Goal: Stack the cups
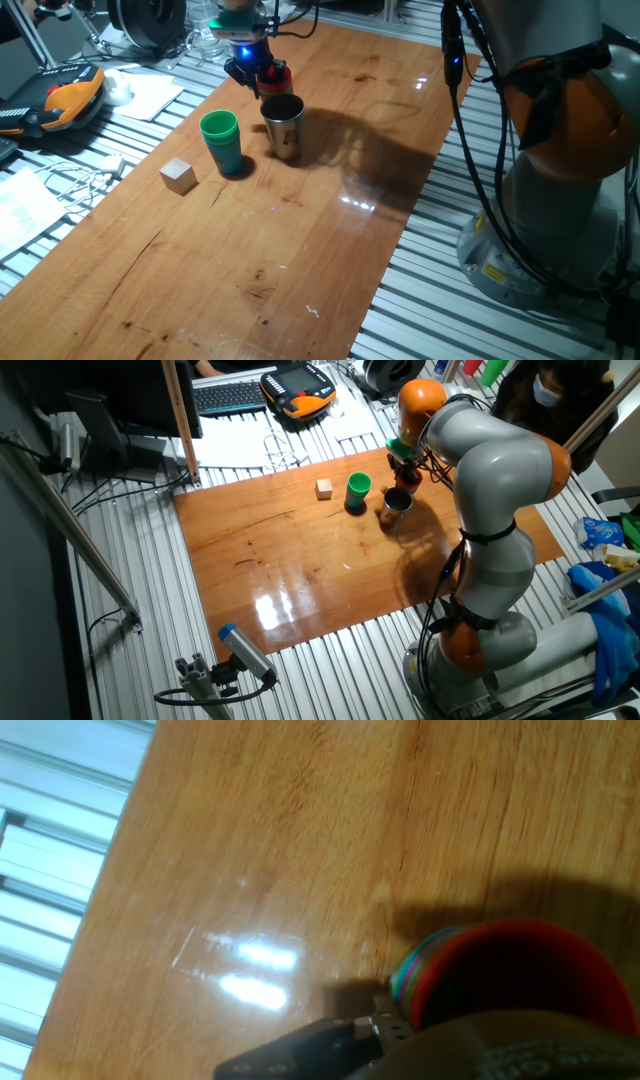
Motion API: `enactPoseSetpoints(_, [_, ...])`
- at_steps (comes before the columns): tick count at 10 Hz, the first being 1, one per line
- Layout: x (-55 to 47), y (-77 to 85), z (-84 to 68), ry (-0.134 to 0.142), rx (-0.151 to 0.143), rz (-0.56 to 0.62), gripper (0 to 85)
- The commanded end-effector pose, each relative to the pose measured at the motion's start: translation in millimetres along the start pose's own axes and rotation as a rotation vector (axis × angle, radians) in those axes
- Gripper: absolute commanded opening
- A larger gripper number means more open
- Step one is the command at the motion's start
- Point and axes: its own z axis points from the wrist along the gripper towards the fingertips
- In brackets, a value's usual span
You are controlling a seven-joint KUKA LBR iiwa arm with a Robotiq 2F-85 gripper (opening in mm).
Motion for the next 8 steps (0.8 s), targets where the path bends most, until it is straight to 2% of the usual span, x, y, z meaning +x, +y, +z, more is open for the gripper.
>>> enactPoseSetpoints(1, [0.2, 0.0, 0.1, 0.001, 0.000, 0.000, 17.0])
enactPoseSetpoints(3, [0.5, -0.1, 0.6, 0.002, -0.002, -0.003, 17.0])
enactPoseSetpoints(4, [0.4, -0.3, 1.0, 0.002, -0.004, -0.008, 0.0])
enactPoseSetpoints(7, [-1.0, -0.9, 2.1, -0.002, -0.004, -0.025, 0.0])
enactPoseSetpoints(8, [-3.2, -0.6, -0.2, 0.008, -0.004, -0.029, 0.0])
